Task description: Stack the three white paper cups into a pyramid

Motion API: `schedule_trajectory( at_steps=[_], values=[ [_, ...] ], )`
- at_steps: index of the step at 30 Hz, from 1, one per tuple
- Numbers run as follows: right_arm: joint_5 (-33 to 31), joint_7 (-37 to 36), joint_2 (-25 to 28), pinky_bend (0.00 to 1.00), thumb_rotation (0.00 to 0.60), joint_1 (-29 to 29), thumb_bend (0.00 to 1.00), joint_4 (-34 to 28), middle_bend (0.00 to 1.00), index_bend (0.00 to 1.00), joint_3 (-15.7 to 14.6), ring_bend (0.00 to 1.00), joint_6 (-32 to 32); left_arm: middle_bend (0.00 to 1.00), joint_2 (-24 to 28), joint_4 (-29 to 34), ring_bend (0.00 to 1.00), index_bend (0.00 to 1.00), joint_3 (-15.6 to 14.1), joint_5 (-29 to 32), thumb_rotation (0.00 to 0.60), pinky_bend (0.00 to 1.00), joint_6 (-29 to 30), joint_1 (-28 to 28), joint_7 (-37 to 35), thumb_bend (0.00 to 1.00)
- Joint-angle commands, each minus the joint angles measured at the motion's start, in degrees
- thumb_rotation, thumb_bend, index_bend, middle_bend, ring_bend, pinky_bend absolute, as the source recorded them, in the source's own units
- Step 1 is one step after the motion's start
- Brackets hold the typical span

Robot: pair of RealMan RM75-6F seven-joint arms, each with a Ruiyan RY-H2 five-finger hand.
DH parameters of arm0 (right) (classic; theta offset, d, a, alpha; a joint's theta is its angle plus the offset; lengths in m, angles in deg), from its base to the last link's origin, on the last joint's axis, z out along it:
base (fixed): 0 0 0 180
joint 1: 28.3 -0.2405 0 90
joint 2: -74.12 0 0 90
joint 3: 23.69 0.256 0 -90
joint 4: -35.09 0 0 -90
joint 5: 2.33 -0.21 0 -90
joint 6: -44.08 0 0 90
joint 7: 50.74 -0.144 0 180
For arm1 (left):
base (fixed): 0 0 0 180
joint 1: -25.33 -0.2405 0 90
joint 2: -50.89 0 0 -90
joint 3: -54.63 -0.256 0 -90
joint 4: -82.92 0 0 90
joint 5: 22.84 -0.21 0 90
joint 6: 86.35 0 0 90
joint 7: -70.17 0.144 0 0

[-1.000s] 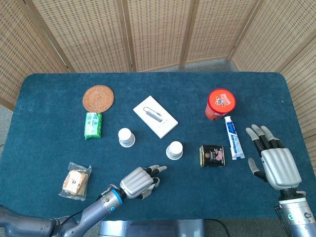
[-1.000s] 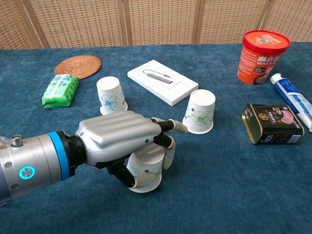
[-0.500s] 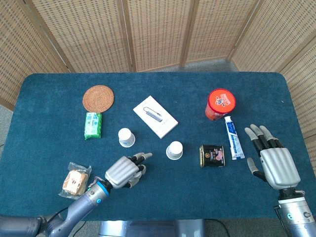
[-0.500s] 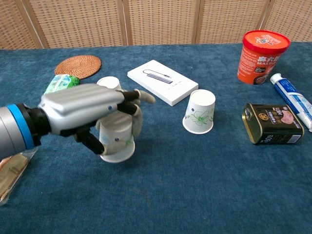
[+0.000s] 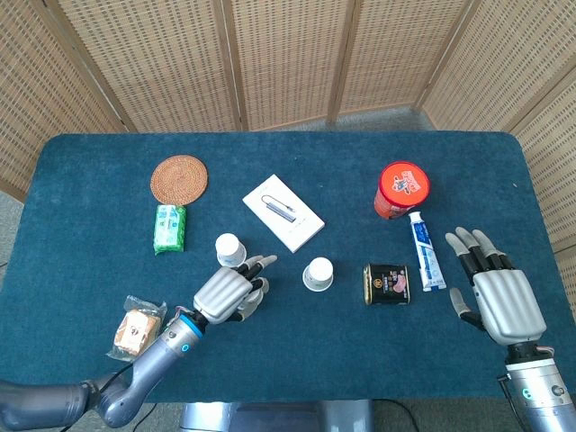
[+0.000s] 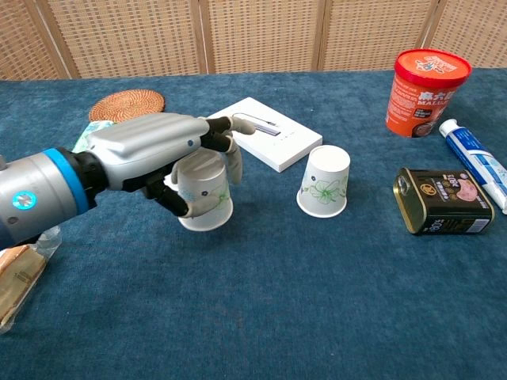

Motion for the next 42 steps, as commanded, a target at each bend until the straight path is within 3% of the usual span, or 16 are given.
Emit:
schedule_trajectory(
  at_steps=[1,18,42],
  values=[
    [0.02,-0.11,0.07,0.24,0.600,0.11,0.49,0.04,0.00,0.05,0.04,0.00,0.00,0.08,-1.74,-1.82,0.13,0.39,1.06,0.81,0.600,0.57,-0.13,0.71,-0.18,0.46],
    [0.08,-0.16,0.56,0.24,0.600,0.75,0.49,-0.29,0.00,0.05,0.38,0.00,0.13,0.06,-9.95,-11.62,0.11,0.38,3.24,1.73,0.600,0.54,0.58,2.80,-0.83,0.46],
    [0.55,-1.52,1.51,0.24,0.600,1.65,0.49,-0.47,0.00,0.05,0.42,0.00,0.26,0.03,-17.78,-18.97,0.06,0.35,5.13,3.43,0.600,0.49,0.45,4.91,-1.92,0.45]
  ],
)
